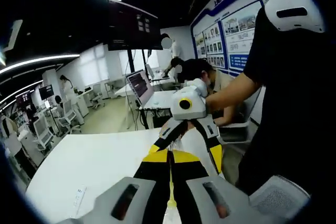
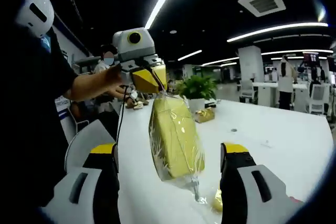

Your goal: Compare the silicone blocks by pressing each to a similar depth, holding the contact briefly, and releasing to observe deformation and rebound differences across the visible hardness samples.

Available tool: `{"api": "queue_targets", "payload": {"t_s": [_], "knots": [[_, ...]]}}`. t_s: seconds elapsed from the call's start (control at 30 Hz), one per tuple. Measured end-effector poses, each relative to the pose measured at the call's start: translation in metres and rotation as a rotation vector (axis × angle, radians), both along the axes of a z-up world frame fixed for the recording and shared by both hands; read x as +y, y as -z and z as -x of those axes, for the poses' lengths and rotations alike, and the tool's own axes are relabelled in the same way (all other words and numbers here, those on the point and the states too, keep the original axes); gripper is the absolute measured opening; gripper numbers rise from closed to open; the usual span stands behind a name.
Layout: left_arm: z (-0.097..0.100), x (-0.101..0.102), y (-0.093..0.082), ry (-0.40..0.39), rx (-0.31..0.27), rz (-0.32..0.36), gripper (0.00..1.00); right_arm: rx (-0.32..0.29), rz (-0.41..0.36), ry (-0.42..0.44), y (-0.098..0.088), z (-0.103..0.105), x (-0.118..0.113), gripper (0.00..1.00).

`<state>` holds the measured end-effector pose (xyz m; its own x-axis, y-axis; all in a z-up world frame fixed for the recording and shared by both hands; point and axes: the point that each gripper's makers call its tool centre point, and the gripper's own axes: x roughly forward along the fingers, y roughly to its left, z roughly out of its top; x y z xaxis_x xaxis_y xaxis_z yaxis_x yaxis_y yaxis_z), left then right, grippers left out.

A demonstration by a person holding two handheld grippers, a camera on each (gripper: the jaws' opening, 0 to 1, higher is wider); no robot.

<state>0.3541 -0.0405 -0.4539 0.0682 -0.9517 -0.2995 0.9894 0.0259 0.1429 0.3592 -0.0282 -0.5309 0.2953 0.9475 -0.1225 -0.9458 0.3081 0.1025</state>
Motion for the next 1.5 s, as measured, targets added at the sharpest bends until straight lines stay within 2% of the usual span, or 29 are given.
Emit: {"api": "queue_targets", "payload": {"t_s": [0.2, 0.3, 0.43, 0.53, 0.63, 0.67, 0.7, 0.83, 0.93, 1.03, 1.23, 1.3, 1.33, 1.4, 1.5], "knots": [[-0.002, 0.0, -0.013, 0.006, -0.016, 0.033, 0.0, 0.025, -0.039, -0.01, -0.009, -0.015, 0.004, 0.64], [-0.004, -0.001, -0.02, -0.002, -0.023, 0.06, 0.0, 0.03, -0.106, -0.018, -0.024, -0.02, 0.003, 0.59], [-0.006, -0.001, -0.024, -0.003, -0.027, 0.076, 0.0, 0.069, -0.102, -0.012, -0.021, -0.026, 0.004, 0.58], [-0.009, 0.0, -0.027, -0.01, -0.032, 0.082, 0.0, 0.089, -0.104, -0.044, -0.022, -0.021, 0.008, 0.44], [-0.01, 0.001, -0.028, -0.016, -0.031, 0.09, 0.0, 0.099, -0.1, -0.066, -0.023, -0.018, 0.013, 0.35], [-0.01, 0.001, -0.028, -0.016, -0.03, 0.089, 0.0, 0.129, -0.102, -0.077, -0.022, -0.015, 0.015, 0.34], [-0.011, 0.001, -0.028, -0.021, -0.033, 0.09, 0.0, 0.107, -0.103, -0.079, -0.023, -0.014, 0.018, 0.32], [-0.012, 0.004, -0.027, -0.036, -0.028, 0.097, 0.0, 0.108, -0.094, -0.092, -0.023, -0.011, 0.019, 0.26], [-0.011, 0.004, -0.028, -0.041, -0.019, 0.109, 0.0, 0.08, -0.074, -0.087, -0.025, -0.011, 0.018, 0.22], [-0.014, 0.004, -0.029, -0.054, -0.018, 0.116, 0.0, 0.101, -0.054, -0.066, -0.025, -0.015, 0.016, 0.19], [-0.018, 0.004, -0.026, -0.07, 0.0, 0.116, 0.0, 0.083, 0.004, -0.035, -0.023, -0.015, 0.016, 0.14], [-0.017, 0.003, -0.025, -0.068, 0.002, 0.113, 0.0, 0.101, 0.037, -0.028, -0.021, -0.015, 0.014, 0.12], [-0.018, 0.003, -0.025, -0.07, 0.001, 0.112, 0.0, 0.085, 0.045, -0.027, -0.022, -0.015, 0.013, 0.11], [-0.016, 0.002, -0.026, -0.065, 0.013, 0.121, 0.0, 0.097, 0.043, -0.041, -0.023, -0.012, 0.012, 0.09], [-0.014, 0.002, -0.027, -0.06, 0.015, 0.128, 0.0, 0.079, 0.047, -0.052, -0.024, -0.01, 0.012, 0.08]]}}
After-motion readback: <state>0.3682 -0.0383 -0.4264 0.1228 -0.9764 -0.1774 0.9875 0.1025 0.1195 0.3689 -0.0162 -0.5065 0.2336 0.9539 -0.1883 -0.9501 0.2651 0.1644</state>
